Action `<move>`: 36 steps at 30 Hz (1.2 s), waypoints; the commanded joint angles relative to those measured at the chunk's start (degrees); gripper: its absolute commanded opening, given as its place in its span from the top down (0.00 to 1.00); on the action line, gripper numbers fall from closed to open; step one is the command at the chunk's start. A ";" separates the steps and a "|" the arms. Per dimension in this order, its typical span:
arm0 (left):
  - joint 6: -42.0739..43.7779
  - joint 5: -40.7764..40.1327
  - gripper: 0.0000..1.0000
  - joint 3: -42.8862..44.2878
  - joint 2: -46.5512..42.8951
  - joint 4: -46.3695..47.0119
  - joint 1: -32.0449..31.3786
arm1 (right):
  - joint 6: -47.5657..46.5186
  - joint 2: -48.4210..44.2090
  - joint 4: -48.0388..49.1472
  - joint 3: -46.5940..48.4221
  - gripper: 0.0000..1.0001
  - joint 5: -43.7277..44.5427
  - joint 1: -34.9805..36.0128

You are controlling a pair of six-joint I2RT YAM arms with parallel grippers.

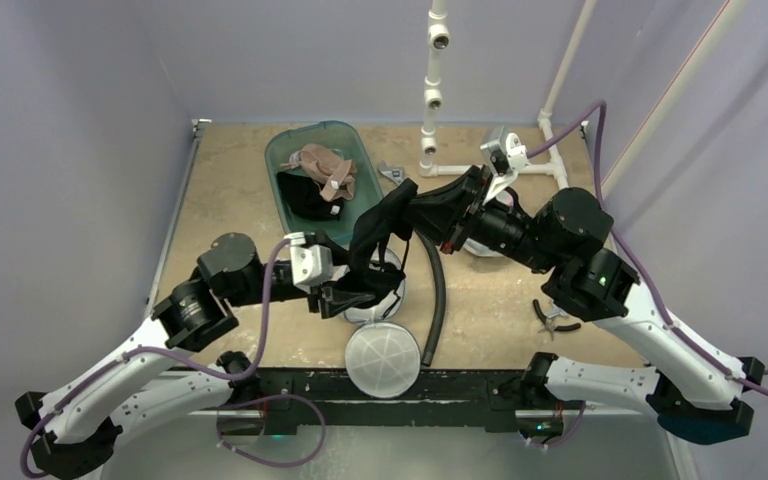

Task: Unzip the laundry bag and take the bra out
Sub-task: Pick up the bra from the laundry bag.

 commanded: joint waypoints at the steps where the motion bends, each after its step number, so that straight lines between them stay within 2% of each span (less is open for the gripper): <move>1: 0.04 3.74 0.49 -0.10 1.86 -0.81 0.15 | 1.27 -0.11 3.17 1.58 1.00 -0.35 -0.17; 6: 0.37 1.57 0.81 -1.21 1.12 -2.52 0.20 | 1.76 -0.48 3.19 1.08 1.00 2.87 -0.63; 11: -0.03 -2.94 1.00 -2.11 -1.03 -3.59 0.11 | 3.62 -1.44 5.72 -1.58 1.00 6.09 -1.25; 15: 0.16 -9.54 1.00 -2.00 -3.37 -2.74 0.15 | 4.45 -0.74 6.45 -3.07 1.00 6.38 -2.07; 19: -0.20 -20.30 1.00 -1.25 -5.06 -0.18 0.19 | 2.74 -1.01 9.80 -6.09 1.00 3.17 -2.49; 21: -1.82 -25.32 1.00 -0.53 -5.40 1.62 0.13 | 1.50 -1.61 11.39 -7.78 1.00 1.76 -2.45; 25: -7.51 -29.18 1.00 0.51 -5.32 5.79 0.17 | -0.76 -2.55 13.13 -10.21 1.00 0.02 -2.48; 27: -10.25 -28.55 1.00 0.45 -5.06 7.54 0.19 | -1.18 -2.37 12.92 -10.68 1.00 1.25 -2.45; 29: -10.90 -24.58 1.00 0.99 -4.27 7.74 0.15 | -1.84 -2.72 13.35 -11.52 1.00 4.26 -2.45; 33: -9.29 -17.17 1.00 3.49 -1.82 3.00 0.14 | -4.77 -3.90 15.00 -13.16 1.00 10.88 -2.52; 36: -7.67 -8.61 1.00 5.02 -0.52 -0.80 0.12 | -7.26 -3.60 14.99 -12.84 1.00 13.56 -2.50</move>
